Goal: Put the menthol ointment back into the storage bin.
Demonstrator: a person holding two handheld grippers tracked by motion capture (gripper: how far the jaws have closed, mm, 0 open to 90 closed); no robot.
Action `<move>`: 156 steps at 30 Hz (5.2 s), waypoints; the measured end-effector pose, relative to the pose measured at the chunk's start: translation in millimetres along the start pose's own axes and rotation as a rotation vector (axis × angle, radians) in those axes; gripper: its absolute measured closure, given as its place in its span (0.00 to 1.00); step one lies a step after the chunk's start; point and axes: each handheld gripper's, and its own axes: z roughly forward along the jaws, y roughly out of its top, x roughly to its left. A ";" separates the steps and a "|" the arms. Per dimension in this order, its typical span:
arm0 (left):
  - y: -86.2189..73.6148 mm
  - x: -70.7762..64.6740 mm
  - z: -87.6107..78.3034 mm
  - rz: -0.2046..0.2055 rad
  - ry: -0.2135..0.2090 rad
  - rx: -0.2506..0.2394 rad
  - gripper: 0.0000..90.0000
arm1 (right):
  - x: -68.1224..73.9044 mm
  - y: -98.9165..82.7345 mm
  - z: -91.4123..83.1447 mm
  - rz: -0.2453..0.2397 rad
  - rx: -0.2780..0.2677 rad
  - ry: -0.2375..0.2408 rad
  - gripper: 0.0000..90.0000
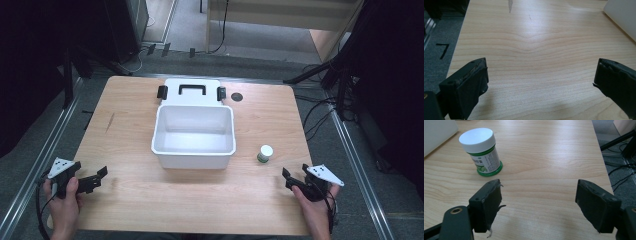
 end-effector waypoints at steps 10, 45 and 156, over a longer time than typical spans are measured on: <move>-0.3 1.1 -0.7 -0.013 -0.002 -0.008 0.00 | -0.2 7.2 3.8 0.013 0.076 0.046 0.24; -0.1 2.5 -0.4 -0.022 -0.010 -0.001 0.00 | 73.4 131.6 86.4 -0.396 0.928 0.054 0.27; 0.4 2.8 0.8 -0.019 -0.025 0.004 0.00 | 221.0 251.2 105.3 -0.824 0.906 0.368 0.57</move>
